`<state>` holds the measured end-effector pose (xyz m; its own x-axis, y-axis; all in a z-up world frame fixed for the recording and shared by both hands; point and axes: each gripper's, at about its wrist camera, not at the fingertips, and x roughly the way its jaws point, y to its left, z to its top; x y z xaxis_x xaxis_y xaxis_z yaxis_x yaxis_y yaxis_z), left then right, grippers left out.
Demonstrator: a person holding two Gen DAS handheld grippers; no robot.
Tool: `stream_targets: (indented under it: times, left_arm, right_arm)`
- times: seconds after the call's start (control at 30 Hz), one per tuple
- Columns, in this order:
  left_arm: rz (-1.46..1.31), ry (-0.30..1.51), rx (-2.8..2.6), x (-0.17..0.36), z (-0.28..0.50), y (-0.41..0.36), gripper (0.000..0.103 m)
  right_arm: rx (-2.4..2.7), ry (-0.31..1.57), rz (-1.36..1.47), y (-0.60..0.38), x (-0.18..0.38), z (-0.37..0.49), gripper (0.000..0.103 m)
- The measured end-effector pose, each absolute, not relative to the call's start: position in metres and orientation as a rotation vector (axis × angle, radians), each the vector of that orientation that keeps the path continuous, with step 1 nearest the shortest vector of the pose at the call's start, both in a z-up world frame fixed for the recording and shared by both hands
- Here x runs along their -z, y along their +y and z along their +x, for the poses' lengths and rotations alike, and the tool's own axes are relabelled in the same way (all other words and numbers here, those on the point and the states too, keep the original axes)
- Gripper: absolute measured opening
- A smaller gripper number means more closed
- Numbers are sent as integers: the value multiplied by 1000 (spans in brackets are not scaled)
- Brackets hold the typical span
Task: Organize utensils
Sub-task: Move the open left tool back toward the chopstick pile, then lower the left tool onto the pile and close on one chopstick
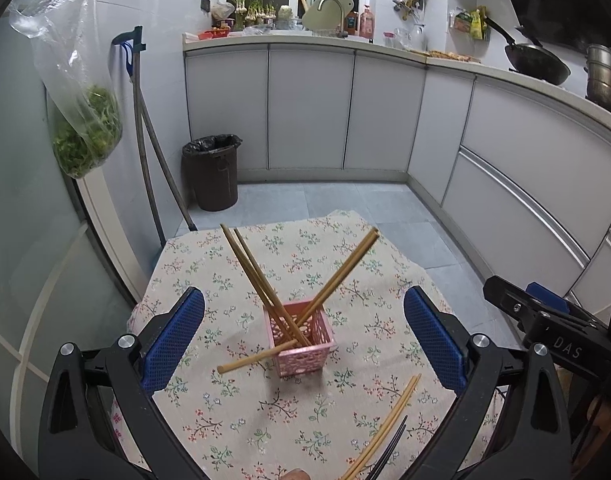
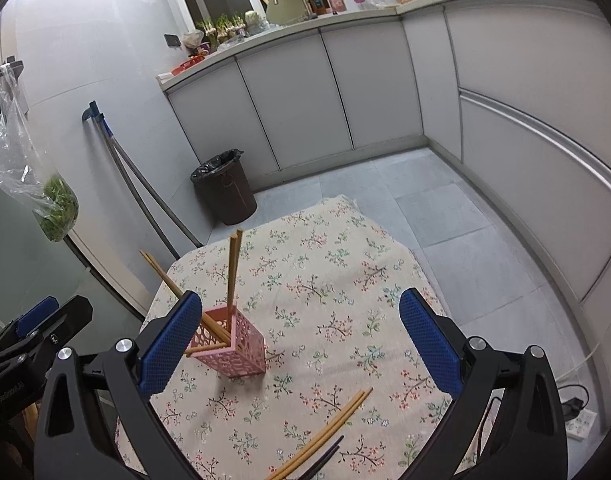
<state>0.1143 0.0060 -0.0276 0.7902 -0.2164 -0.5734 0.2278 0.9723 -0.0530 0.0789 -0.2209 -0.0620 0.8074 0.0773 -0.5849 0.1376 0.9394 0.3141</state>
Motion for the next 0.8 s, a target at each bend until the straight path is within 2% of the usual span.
stream_targets:
  times: [0.23,0.43,0.57,0.8]
  left_arm:
    - [60,656,262,41,110,-7,96]
    - [159,714,321,60,106,-35,96]
    - [238,790,375,83,108,-60,96]
    - [358,1000,504,140,117,-111,96]
  right_arm:
    - [75,716,473,-250,92,58,96]
    - [112,845,706,-287,139,37,96]
    - [149,907,908,-312,170,21,96]
    - [235,934,1094,-339,198,4,96]
